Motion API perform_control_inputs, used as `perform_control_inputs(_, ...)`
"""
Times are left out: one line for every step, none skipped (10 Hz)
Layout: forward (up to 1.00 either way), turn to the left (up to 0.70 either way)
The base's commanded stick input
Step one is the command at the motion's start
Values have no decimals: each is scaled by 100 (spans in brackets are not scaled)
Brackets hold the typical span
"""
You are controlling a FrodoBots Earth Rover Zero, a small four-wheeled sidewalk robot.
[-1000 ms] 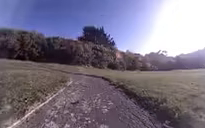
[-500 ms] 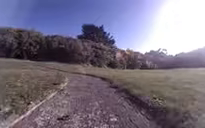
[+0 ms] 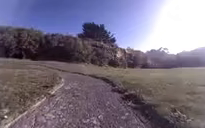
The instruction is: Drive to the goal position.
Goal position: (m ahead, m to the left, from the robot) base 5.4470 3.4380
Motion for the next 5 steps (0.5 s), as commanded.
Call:
perform_control_inputs(100,1)
perform_control_inputs(100,9)
perform_control_inputs(100,18)
perform_control_inputs(100,27)
perform_control_inputs(100,28)
